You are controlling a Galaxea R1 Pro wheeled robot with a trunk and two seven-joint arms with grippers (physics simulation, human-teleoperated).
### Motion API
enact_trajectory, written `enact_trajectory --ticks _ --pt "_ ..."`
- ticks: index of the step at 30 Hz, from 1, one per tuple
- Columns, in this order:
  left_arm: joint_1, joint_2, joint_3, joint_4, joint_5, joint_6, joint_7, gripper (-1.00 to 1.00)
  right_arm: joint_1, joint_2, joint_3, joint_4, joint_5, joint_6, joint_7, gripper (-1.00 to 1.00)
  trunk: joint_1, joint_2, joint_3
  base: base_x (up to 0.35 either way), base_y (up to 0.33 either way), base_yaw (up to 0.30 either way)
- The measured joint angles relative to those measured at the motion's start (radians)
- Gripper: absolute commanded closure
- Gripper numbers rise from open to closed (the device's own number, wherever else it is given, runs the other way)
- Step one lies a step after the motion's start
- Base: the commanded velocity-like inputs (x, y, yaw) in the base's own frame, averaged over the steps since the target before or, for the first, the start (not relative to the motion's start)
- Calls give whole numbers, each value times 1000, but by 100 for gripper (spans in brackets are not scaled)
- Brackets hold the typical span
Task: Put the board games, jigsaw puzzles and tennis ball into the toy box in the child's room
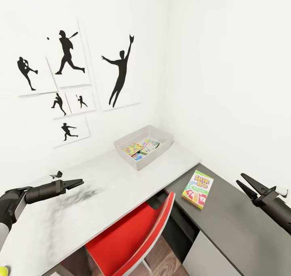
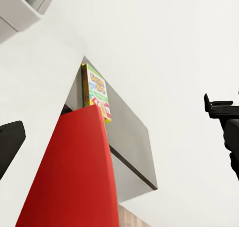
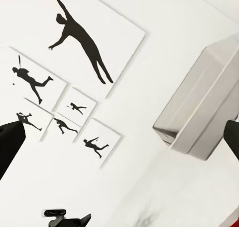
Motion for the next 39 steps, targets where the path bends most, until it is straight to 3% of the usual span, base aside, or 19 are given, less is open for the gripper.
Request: enact_trajectory --ticks 12,23,34,39 --pt "0 1 0 0 0 0 0 -100 0 0 0 0 1 0 -2 -100 0 0 19 -99 0 10" --pt "0 1 2 0 -1 0 0 -100 0 0 1 -1 2 -2 -13 -100 0 0 23 -8 104 13" --pt "0 1 2 -1 0 -21 0 -100 0 0 2 -2 2 -2 -37 -100 0 0 33 -135 50 199" --pt "0 1 5 -1 0 -25 0 -100 0 0 31 -3 2 -2 -43 -100 0 0 37 -161 38 237"
